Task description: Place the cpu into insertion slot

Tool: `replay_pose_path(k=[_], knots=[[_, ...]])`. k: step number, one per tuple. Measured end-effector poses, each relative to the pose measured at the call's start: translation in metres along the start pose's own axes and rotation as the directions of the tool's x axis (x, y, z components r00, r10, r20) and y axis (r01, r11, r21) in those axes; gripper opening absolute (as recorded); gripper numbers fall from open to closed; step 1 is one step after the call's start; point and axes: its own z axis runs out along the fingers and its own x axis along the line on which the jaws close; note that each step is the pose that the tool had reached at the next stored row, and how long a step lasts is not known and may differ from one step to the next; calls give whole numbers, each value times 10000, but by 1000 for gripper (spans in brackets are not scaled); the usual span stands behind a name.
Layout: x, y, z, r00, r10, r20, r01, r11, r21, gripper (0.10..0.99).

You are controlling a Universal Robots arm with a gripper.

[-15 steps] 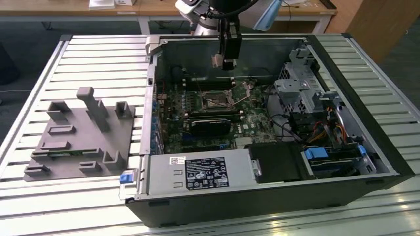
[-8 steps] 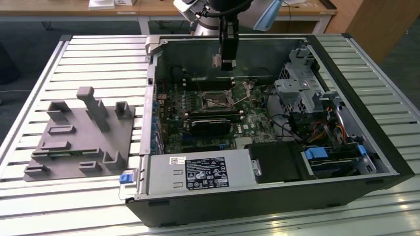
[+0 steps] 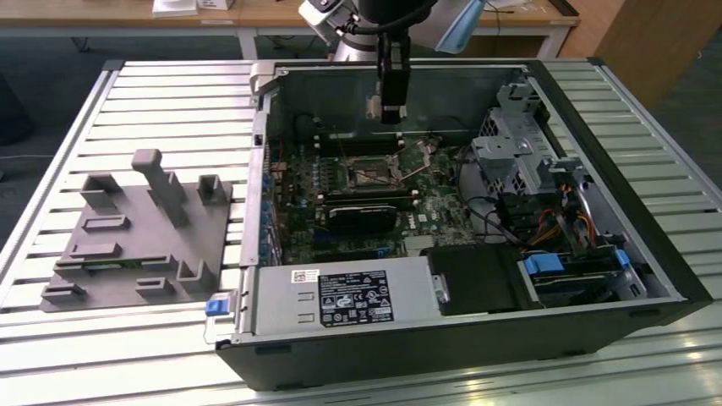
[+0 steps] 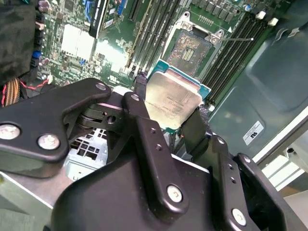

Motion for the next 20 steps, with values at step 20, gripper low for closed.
replay_pose_path(k=[20], knots=[[3, -13, 196, 9989, -478, -29, 478, 9989, -33, 541]])
